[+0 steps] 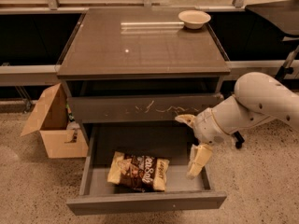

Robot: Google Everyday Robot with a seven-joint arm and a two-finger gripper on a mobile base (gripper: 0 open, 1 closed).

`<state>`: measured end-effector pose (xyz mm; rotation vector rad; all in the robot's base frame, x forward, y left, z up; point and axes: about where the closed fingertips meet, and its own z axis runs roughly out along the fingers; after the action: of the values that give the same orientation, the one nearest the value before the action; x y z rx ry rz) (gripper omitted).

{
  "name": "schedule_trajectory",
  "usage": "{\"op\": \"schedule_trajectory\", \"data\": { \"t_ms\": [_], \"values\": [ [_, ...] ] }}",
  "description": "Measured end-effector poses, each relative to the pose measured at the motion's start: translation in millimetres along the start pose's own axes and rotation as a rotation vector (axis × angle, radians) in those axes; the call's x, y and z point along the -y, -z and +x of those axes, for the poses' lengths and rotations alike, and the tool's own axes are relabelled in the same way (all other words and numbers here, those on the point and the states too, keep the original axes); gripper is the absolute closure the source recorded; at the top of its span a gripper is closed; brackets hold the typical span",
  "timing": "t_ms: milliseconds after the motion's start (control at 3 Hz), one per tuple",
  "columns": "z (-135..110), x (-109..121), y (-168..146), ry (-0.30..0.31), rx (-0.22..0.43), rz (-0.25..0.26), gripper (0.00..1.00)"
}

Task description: Pick brown chip bag from middle drawer and place on counter

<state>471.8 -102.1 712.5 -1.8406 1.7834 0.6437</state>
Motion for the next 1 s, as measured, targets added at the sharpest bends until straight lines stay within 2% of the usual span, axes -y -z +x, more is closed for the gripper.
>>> {"op": "schedule_trajectory", "data": {
  "t_ms": [667, 1000],
  "values": [
    [45, 38, -65, -0.009, 0.054, -0.007, 0.00],
    [59, 58, -99, -0.010, 0.074, -0.022, 0.00]
  ]
}}
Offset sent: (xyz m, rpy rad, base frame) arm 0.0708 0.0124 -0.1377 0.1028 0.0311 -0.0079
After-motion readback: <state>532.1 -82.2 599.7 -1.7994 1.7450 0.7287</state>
